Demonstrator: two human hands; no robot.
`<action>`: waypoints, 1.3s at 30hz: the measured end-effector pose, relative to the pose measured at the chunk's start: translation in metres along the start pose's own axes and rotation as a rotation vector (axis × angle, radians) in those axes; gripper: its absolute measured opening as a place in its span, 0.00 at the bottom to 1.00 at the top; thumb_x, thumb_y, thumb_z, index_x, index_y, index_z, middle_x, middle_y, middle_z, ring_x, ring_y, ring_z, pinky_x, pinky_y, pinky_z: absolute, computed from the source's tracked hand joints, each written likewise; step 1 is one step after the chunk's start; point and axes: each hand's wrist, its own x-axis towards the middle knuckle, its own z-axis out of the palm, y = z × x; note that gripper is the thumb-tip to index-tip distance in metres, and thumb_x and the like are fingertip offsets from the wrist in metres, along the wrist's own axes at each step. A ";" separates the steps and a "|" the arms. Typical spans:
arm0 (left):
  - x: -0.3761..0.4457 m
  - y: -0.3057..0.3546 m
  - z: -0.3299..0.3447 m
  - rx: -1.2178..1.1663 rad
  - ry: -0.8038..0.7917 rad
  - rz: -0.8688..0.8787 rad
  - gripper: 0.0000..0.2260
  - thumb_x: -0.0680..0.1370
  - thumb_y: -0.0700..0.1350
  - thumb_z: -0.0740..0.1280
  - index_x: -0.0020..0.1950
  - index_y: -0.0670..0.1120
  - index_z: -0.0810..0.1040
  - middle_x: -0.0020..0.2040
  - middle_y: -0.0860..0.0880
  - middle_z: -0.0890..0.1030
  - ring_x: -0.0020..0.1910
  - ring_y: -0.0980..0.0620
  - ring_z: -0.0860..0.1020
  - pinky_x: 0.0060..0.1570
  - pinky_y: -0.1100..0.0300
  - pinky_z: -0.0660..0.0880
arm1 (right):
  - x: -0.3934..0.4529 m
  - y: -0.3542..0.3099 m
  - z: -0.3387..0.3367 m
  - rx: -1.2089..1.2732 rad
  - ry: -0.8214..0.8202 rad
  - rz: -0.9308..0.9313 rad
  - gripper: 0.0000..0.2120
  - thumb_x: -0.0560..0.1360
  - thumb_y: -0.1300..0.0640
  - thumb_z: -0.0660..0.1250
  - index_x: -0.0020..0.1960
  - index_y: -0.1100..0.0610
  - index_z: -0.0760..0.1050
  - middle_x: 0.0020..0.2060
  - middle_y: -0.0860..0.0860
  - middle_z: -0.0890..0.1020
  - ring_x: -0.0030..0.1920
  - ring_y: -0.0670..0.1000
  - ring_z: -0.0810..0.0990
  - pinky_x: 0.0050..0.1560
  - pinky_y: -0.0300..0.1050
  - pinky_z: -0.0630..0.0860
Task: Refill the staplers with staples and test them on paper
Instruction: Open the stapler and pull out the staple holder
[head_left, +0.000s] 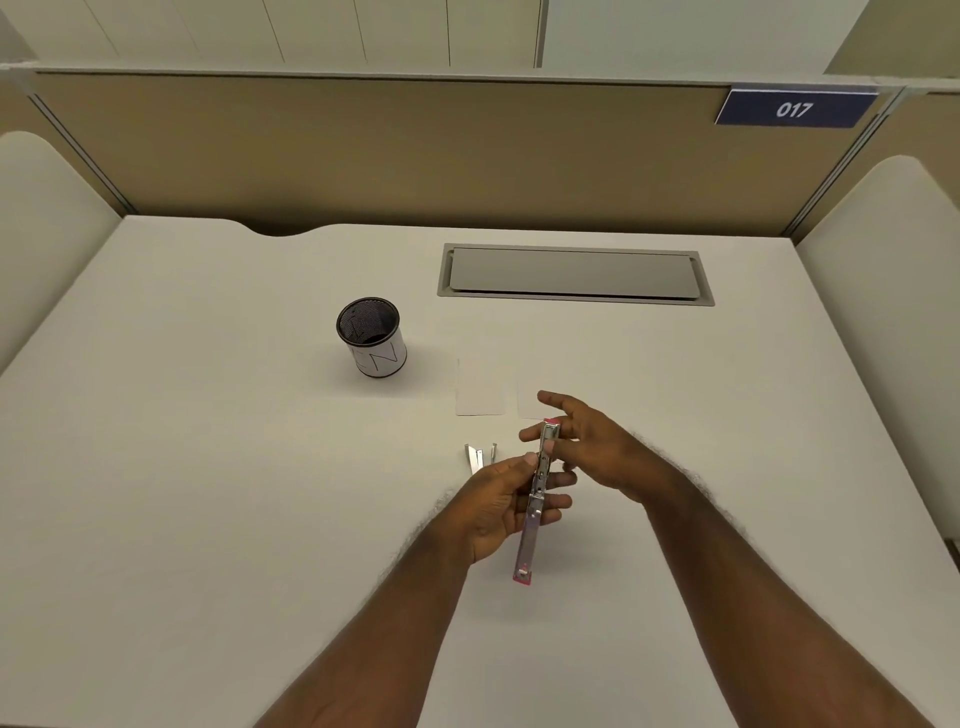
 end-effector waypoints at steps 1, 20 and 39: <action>0.001 -0.001 -0.001 -0.034 0.014 0.010 0.12 0.81 0.47 0.63 0.57 0.42 0.82 0.55 0.40 0.84 0.48 0.41 0.84 0.46 0.51 0.82 | 0.000 0.002 0.001 -0.066 0.037 -0.014 0.28 0.77 0.61 0.67 0.73 0.50 0.61 0.55 0.48 0.82 0.50 0.44 0.81 0.45 0.31 0.75; 0.005 -0.001 -0.003 -0.198 -0.003 0.049 0.11 0.81 0.37 0.61 0.53 0.39 0.84 0.49 0.39 0.84 0.46 0.44 0.83 0.48 0.49 0.82 | -0.026 0.011 0.031 -0.708 0.389 -0.189 0.13 0.78 0.50 0.63 0.61 0.44 0.77 0.60 0.41 0.77 0.54 0.46 0.78 0.50 0.40 0.73; 0.002 -0.005 0.000 -0.264 0.098 0.052 0.12 0.81 0.34 0.60 0.62 0.32 0.76 0.55 0.34 0.80 0.47 0.43 0.82 0.49 0.51 0.82 | -0.040 0.021 0.038 -0.522 0.338 -0.198 0.03 0.75 0.58 0.68 0.48 0.53 0.78 0.44 0.47 0.81 0.45 0.48 0.81 0.49 0.48 0.80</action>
